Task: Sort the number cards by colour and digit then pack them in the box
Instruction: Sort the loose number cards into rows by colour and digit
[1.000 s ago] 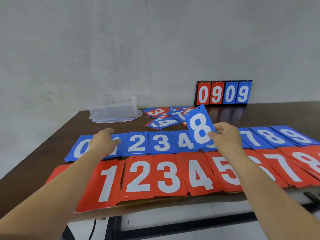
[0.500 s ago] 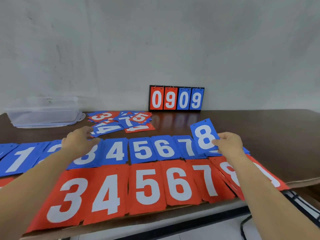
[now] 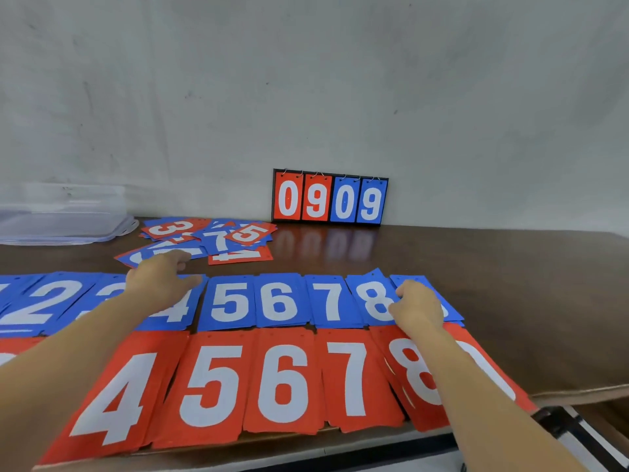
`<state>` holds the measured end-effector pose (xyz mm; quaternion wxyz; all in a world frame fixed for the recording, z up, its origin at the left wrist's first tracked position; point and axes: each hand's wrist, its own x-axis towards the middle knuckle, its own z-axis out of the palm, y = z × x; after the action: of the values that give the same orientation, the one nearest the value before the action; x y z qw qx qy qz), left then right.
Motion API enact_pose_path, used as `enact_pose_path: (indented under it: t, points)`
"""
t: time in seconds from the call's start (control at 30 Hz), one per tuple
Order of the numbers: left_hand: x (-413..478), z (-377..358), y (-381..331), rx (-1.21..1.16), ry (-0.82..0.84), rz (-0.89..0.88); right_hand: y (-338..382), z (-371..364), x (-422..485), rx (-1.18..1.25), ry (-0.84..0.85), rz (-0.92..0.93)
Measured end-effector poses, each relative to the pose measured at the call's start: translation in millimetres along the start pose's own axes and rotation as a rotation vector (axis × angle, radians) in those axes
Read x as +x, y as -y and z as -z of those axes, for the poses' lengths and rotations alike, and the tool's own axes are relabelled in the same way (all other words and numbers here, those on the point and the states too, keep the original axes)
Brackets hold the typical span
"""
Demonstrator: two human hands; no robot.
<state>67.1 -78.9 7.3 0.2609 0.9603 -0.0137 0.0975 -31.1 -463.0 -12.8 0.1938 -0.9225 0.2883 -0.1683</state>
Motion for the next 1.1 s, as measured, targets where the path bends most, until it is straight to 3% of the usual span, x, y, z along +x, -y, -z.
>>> enact_pose_path:
  t: [0.37,0.6,1.1]
  points:
    - [-10,3,-24,0.057,0.002,0.019,9,11,-3,-0.282,0.018,0.065]
    - [-13,8,-18,0.068,-0.023,0.027,21,8,0,-0.157,0.019,0.09]
    - [30,19,38,0.065,-0.003,0.059,136,-23,6,-0.062,0.091,0.311]
